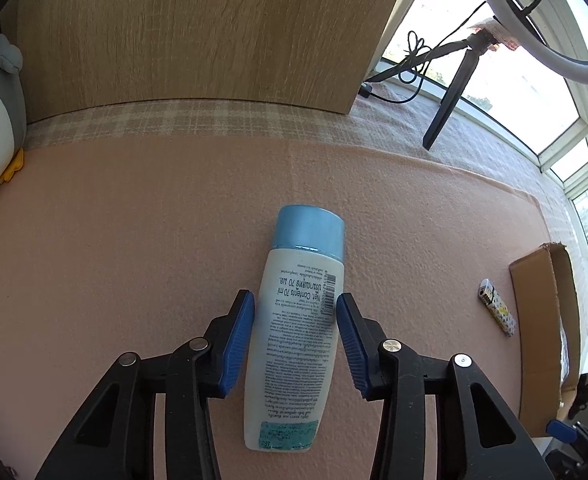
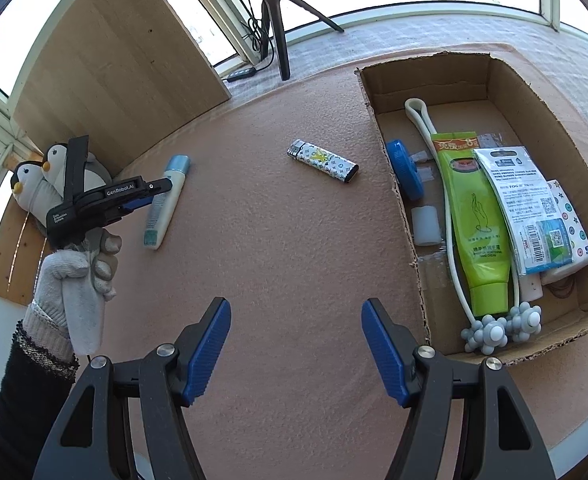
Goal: Organize objects
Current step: 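Move the left tool to the blue-capped lotion bottle and grasp it, then grasp the lotion bottle with the right tool while the left tool holds it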
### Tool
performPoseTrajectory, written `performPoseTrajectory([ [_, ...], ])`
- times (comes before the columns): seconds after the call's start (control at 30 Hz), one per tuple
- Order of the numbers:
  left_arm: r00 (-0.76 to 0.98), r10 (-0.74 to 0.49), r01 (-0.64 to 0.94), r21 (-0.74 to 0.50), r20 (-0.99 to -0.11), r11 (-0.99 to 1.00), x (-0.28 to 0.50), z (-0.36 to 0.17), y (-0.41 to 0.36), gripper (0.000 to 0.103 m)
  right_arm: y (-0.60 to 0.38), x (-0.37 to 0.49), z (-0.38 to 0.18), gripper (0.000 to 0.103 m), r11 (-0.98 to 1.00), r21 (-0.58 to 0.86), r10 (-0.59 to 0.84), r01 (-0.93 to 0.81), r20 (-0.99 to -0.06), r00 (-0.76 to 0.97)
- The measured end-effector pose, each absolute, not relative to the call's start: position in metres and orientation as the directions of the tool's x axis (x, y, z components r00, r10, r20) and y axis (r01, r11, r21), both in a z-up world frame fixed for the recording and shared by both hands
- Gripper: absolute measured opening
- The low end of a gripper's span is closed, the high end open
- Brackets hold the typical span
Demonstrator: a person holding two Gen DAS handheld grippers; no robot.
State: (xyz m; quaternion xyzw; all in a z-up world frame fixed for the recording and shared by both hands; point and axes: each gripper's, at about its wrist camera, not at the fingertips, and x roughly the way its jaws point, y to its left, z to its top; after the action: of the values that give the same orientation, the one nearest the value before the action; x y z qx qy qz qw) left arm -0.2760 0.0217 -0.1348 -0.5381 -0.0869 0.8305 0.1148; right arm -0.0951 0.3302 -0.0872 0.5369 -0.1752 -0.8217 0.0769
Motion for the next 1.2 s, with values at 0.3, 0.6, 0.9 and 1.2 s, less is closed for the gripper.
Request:
performPoseTrajectory([
  [0.3, -0.408, 0.288, -0.117, -0.263, -0.867, -0.958, -0.243, -0.134, 0.026, 0.045, 0.308, -0.096, -0.092, 0.064, -0.920, 0.391, -0.357, -0.008, -0.847, -0.394],
  [0.6, -0.378, 0.287, -0.180, -0.234, -0.880, -0.955, -0.191, -0.146, 0.051, 0.033, 0.300, -0.091, -0.098, 0.064, -0.910, 0.413, -0.388, 0.021, -0.836, -0.388],
  [0.9, -0.363, 0.307, -0.193, -0.252, -0.880, -0.948, -0.143, -0.144, 0.066, 0.032, 0.308, -0.088, -0.105, 0.064, -0.903, 0.430, -0.403, 0.021, -0.828, -0.389],
  [1.2, -0.311, 0.382, -0.205, -0.331, -0.870, -0.921, -0.086, -0.143, 0.092, 0.032, 0.308, -0.095, -0.110, 0.064, -0.903, 0.430, -0.406, 0.026, -0.831, -0.380],
])
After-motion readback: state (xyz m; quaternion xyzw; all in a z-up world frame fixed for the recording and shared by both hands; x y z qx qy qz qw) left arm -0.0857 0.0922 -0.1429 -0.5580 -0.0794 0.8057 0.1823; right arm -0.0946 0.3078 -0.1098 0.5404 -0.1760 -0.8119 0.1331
